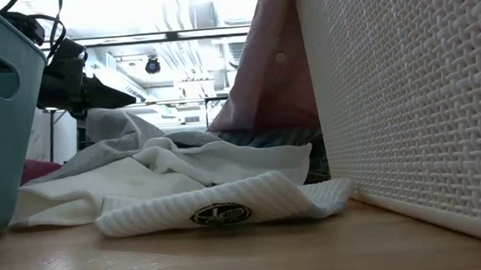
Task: Pick & Place Cloths
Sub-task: Put the light pink shirt into the white bin
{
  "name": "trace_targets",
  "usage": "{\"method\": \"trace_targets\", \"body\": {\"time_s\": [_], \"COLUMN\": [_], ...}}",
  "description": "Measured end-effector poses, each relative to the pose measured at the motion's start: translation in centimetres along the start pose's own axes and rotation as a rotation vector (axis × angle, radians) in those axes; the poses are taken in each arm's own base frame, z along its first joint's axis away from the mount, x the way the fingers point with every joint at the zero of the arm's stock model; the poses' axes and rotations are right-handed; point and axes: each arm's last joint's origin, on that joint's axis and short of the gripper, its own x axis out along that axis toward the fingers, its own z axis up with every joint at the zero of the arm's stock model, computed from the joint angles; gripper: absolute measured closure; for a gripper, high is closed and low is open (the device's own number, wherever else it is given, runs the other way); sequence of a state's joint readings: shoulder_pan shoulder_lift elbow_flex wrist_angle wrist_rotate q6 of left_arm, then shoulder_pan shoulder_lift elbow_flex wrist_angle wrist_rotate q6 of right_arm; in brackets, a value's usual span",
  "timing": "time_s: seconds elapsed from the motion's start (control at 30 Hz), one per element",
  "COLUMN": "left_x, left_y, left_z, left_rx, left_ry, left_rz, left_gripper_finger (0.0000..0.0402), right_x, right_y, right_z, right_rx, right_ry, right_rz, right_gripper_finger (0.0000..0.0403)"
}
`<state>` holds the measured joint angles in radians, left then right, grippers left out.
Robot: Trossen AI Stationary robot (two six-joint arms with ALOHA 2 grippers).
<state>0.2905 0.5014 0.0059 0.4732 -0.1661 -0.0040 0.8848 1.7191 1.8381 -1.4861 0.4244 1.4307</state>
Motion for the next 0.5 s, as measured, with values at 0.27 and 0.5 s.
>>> {"method": "trace_targets", "body": {"time_s": [0.27, 0.5], "left_x": [0.0, 0.0], "left_y": [0.0, 0.0], "left_z": [0.0, 0.0], "left_rx": [0.000, 0.001], "left_ry": [0.003, 0.003], "left_rz": [0.000, 0.000], "left_gripper_finger": [0.0388, 0.0388], "right_x": [0.0, 1.2], "right_y": [-1.4, -5.2], "right_z": [5.7, 14.3], "right_rx": [-0.093, -0.055], "right_ry": [-0.196, -0.137], "right_rz": [-0.062, -0.077], "right_gripper_finger": [0.0167, 0.0134]}}
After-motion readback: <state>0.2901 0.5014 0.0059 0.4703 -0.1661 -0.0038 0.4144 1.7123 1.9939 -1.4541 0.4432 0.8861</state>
